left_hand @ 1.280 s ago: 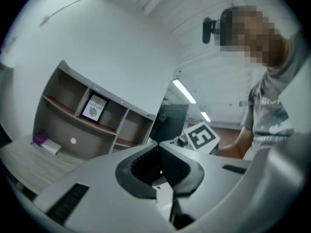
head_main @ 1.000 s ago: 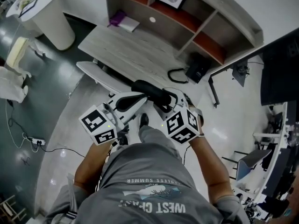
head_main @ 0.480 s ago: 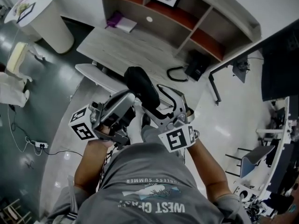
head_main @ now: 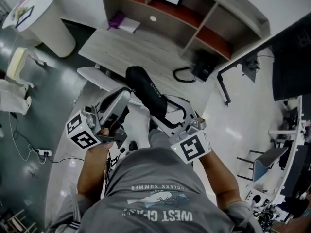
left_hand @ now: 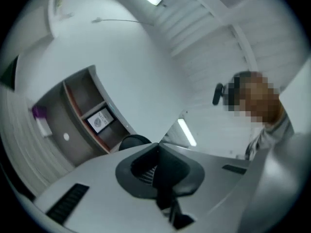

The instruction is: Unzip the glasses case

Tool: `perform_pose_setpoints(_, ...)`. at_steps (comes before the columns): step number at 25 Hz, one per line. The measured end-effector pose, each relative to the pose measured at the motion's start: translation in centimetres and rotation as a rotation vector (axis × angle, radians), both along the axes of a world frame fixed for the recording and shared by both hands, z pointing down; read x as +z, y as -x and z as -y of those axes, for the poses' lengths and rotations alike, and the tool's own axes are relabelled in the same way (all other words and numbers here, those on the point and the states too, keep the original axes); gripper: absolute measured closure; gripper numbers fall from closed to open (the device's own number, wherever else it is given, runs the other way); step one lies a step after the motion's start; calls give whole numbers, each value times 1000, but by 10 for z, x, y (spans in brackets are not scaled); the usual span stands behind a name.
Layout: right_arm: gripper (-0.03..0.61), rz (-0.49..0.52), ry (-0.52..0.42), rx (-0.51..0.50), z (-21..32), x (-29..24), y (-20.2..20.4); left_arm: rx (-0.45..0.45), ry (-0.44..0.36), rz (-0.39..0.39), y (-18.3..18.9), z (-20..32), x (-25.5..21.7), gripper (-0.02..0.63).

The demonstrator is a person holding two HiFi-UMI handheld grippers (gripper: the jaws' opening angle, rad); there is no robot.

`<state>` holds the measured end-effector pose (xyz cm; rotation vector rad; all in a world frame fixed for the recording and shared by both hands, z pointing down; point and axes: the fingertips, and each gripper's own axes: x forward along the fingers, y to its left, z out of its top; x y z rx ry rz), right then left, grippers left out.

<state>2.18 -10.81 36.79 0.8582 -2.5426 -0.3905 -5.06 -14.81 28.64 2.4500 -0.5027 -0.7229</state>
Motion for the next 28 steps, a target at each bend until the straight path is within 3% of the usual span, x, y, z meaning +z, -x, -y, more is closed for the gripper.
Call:
perform_pose_setpoints(3,328,26,199,-42,-7,-5,-2,-61,-166,302,-5,-4,4,614)
perform_pose_setpoints(5,330,18,310,-51,-10,-8,-4,-65,-234,414,-9,-8,5,614)
perform_pose_setpoints(7,330,-21,371,-48,-12,-8,-6,-53,-267,472,-12,-11,6,614)
perform_pose_setpoints(12,333,-76,423,-37,-7,-9,-7,30,-312,542,-30,-27,9,614)
perform_pose_setpoints(23,336,-148,462,-58,4,-4,-1,82,-340,641,-49,-45,22,614)
perform_pose_setpoints(28,337,-157,476,-76,10,-3,4,91,-343,647,-55,-47,22,614)
